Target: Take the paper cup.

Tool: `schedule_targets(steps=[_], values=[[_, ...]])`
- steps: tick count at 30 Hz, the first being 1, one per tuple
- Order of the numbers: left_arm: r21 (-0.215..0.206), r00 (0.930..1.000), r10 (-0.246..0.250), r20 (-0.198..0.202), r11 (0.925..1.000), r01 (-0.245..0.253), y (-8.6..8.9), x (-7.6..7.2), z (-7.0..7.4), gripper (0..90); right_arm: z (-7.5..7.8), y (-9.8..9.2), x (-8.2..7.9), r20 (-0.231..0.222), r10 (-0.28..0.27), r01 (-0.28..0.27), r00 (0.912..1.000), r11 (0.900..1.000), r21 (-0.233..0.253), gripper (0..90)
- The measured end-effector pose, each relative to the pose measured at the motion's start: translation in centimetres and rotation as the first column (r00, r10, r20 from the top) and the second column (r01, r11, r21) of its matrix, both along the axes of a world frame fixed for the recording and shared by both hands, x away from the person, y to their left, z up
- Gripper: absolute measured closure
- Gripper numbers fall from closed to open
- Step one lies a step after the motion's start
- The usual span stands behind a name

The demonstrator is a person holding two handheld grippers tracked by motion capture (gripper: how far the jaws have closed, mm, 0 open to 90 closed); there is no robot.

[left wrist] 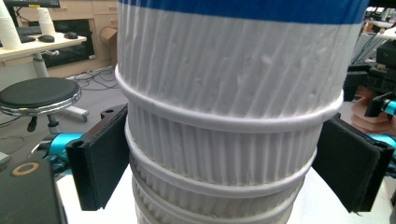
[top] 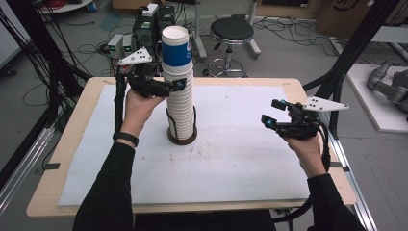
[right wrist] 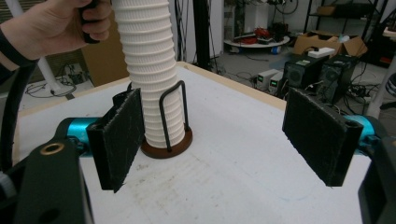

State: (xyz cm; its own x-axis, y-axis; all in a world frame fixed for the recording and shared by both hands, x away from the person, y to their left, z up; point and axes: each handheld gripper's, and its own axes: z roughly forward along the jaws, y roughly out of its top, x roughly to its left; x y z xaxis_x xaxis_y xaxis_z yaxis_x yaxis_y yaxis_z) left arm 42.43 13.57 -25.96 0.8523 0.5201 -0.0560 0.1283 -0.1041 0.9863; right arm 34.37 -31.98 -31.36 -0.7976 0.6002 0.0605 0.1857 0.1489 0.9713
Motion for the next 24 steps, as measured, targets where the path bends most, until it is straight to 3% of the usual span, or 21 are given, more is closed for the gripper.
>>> schedule_targets(steps=[9, 24], values=[[0.0, 1.0, -0.004, 0.0, 1.0, 0.004, 0.0, 0.0, 0.0, 12.2, 2.4, 1.6, 0.6, 0.032, 0.033, -0.033, 0.9989, 0.999, -0.003, 21.3], [-0.003, 1.0, -0.01, 0.0, 0.9999, 0.01, 0.1, 0.1, 0.0, 12.2, 8.6, 5.6, 3.7, 0.082, 0.125, -0.126, 0.9887, 0.992, 0.003, 21.3]])
